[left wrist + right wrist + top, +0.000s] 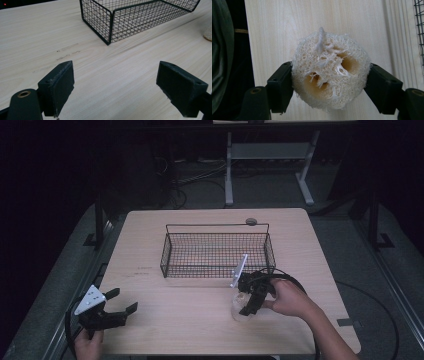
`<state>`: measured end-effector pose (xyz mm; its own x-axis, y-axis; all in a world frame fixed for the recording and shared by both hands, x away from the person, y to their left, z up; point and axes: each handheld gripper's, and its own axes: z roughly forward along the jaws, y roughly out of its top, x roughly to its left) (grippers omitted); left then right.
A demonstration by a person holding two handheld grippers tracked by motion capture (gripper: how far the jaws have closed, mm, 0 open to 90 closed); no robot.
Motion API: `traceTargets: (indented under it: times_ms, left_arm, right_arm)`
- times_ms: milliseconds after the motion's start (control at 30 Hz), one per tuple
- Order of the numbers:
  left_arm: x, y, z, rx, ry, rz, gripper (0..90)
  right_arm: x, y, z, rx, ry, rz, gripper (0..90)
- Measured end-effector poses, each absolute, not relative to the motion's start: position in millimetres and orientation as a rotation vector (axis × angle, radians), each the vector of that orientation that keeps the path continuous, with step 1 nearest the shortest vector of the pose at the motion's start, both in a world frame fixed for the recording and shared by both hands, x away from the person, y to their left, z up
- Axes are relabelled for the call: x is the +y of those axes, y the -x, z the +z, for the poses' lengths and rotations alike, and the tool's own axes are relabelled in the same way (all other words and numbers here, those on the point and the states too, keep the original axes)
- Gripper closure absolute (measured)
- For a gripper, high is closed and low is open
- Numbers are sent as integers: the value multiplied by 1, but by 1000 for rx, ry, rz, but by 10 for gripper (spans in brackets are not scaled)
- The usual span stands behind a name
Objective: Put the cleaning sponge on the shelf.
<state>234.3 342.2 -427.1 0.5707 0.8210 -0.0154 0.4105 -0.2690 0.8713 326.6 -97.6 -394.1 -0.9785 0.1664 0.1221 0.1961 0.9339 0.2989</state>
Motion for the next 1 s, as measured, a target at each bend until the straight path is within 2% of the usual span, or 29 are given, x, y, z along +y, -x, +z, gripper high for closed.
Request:
traceTargets:
  times_ms: [600, 1000]
  left_arm:
    - [343, -234, -427, 996, -1887, 564, 139]
    - [345, -233, -426, 998, -1882, 566, 139]
  right_arm:
    - [-99, -330, -378, -3000, 283, -523, 279]
    - [-94, -339, -354, -3016, 271, -553, 279]
